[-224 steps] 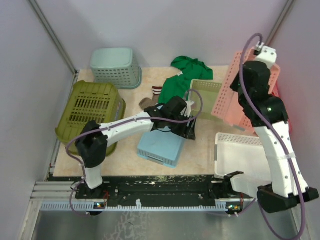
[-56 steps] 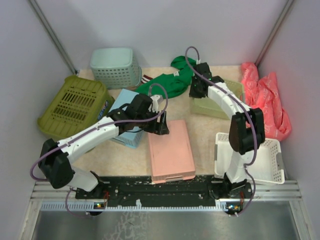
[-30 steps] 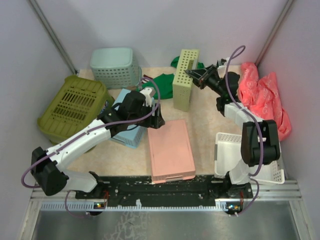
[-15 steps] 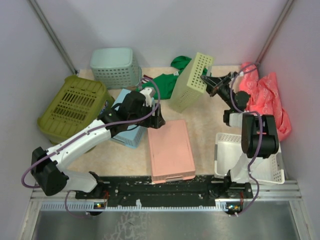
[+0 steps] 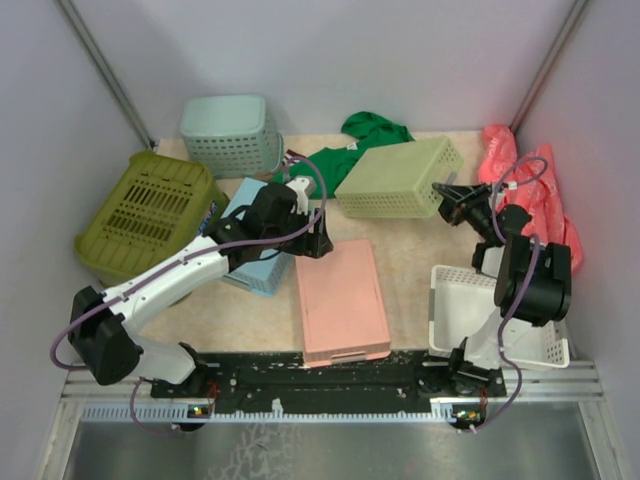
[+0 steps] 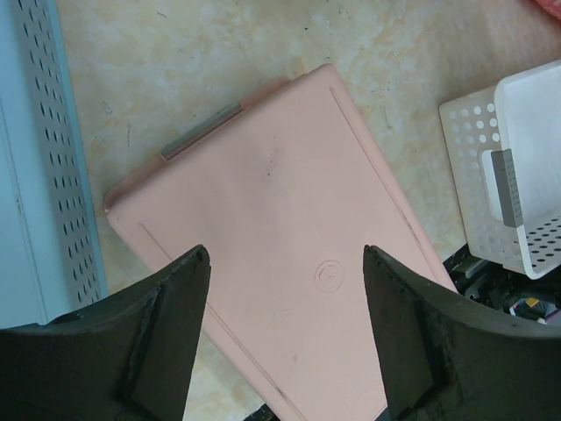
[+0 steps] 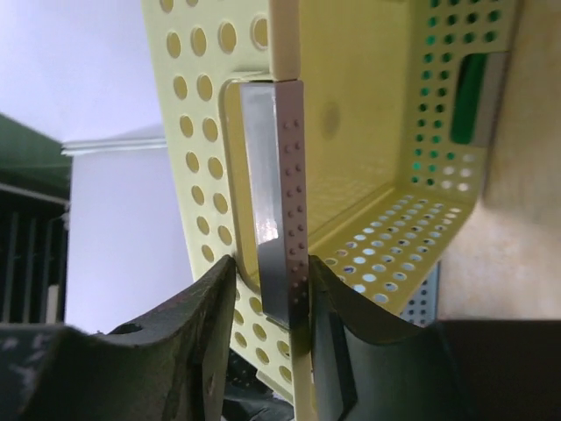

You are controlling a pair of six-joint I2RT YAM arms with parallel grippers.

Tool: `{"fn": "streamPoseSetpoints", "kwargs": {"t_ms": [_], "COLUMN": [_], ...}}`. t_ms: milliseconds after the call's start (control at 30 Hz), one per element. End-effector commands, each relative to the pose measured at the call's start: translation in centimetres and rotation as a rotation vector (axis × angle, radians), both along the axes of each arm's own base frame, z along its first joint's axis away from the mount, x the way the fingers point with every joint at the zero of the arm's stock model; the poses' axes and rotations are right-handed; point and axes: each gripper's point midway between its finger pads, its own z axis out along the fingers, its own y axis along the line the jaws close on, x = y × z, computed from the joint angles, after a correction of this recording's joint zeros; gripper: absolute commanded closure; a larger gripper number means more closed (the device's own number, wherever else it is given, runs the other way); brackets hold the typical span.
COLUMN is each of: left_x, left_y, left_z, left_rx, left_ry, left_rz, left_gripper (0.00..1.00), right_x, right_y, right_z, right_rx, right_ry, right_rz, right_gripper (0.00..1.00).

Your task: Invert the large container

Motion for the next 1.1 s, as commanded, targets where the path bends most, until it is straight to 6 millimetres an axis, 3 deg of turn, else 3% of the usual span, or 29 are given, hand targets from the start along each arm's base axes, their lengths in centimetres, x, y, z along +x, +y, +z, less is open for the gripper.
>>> {"fn": "streamPoseSetpoints", "kwargs": {"t_ms": [0,267,433,567,833,1067], "left_x": [0.8,0.6,0.6,0.6,0.5,0.7], "left_y": [-1.0,-0.9,-1.1,-1.1,-1.2,-1.5], "left_z": [1.8,1.3,0.8,0.7,0.6,0.7], "left_rx": [-0.037,-0.039,-0.028,-0.024,-0.025,-0.026], "left_ry": [-0.043,-0.038,-0.030,-0.031,-0.028,-0.033], "left_rz": [-0.019,-0.023,-0.037,-0.040,-0.051,-0.062], "left_gripper": [0.24,0.24,0.24,0.24,0.24,0.24], "right_x": [-0.8,-0.3,-1.0,-1.8,-3.4,-4.4], "right_y": [-0.9,-3.9,-6.9,-9.5,-13.2,-12.4], "right_z": [0.3,-4.3,-6.4,-7.1,-5.2,-0.6], "right_rx": [-0.159,-0.489,-0.668,-0.816,-1.011,-1.064], "right_ry": [-0.027,0.242,0.429,0.514,0.573,0.443], "right_rz": [-0.010,-0.117,-0.192,-0.275,-0.417,-0.465], "right_gripper": [0.60,0.39,0.37,0.36,0.36,0.37]}}
